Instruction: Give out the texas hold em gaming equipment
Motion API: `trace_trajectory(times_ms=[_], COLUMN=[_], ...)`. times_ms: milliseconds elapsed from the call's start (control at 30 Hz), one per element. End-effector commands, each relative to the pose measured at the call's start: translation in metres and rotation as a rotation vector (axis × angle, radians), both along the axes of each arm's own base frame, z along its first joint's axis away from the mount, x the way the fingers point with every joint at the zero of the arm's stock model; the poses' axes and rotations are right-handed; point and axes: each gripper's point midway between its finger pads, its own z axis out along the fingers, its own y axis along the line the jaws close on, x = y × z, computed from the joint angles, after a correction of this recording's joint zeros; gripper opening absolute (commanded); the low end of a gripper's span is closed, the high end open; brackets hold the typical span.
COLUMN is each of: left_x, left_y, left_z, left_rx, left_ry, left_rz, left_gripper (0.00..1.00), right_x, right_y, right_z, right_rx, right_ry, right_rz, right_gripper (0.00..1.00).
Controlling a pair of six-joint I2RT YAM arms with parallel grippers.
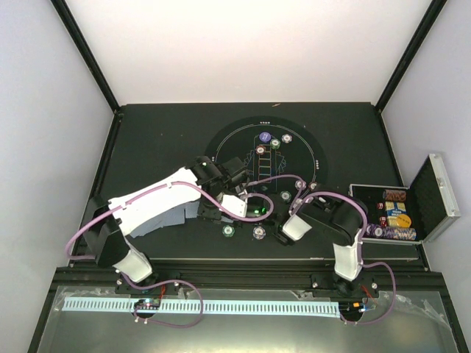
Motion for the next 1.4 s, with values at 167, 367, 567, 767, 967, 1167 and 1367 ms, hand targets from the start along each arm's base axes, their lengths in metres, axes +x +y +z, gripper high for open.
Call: trace_trajectory(times_ms=[167, 367, 567, 767, 967, 1167, 1367], left_x=[0.004, -0.001, 0.002, 0.001, -0.009, -0.011, 0.025], left_y=[0.001, -0.011, -0.018, -0.013, 0.027, 0.068, 0.115], left_z=[0.018, 0.039, 0.061, 0.090, 0.095, 0.096, 0.106], left_rx=[0.115, 0.010, -0.043, -0.077, -0.060, -0.113, -0.225], left_ry=[-0.045, -0.039, -0.063, -0.105, -0.109, -0.095, -0.148], left_rz=[-0.023, -0.006, 0.003, -0.008, -0.002, 0.084, 0.312], left_gripper=[0.23, 0.74, 0.99, 0.99, 0.99, 0.99, 0.98], right_x=[0.001, 0.000, 0.000, -0.001, -0.001, 0.002, 0.003], right_y=[0.017, 0.013, 0.013, 0.011, 0.007, 0.002, -0.006], right_z=[0.055, 0.070, 0.071, 0.066, 0.065, 0.068, 0.073], right_rx=[0.161, 0.189, 0.190, 0.181, 0.175, 0.179, 0.185], right_ry=[-0.097, -0.112, -0.103, -0.089, -0.089, -0.091, -0.097], right_rz=[0.031, 0.024, 0.020, 0.017, 0.011, 0.001, -0.015], right_gripper=[0.31, 0.21, 0.07, 0.01, 0.01, 0.01, 0.01])
